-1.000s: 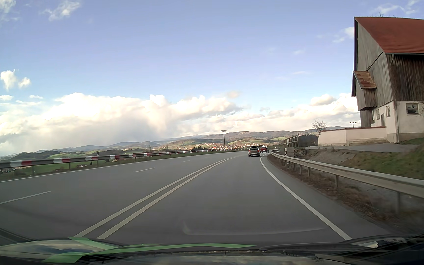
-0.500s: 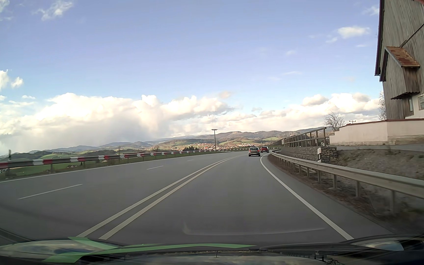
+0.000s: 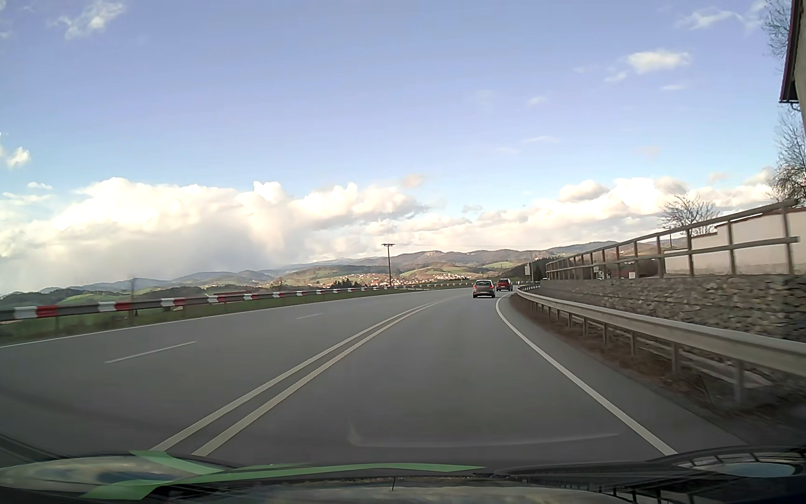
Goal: Follow the waypoints while adhering to traffic rules and regulations
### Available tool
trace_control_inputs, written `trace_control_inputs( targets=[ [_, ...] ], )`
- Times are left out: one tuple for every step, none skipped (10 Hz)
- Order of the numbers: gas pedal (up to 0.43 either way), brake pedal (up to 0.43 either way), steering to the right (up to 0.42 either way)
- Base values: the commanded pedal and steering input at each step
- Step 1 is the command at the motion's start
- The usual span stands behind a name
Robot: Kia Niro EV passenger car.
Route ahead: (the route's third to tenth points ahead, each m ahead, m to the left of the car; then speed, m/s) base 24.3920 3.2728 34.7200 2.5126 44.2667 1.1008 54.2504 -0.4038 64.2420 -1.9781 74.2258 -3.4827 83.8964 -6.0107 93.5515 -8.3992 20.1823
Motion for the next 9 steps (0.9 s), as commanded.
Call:
trace_control_inputs(
  targets=[
    [0.157,0.000,0.014],
    [0.157,0.000,0.014],
    [0.157,0.000,0.014],
    [0.157,0.000,0.014],
    [0.157,0.000,0.015],
    [0.157,0.000,0.014],
    [0.157,0.000,0.015],
    [0.157,0.000,0.015],
    [0.150,0.000,0.015]
  ],
)
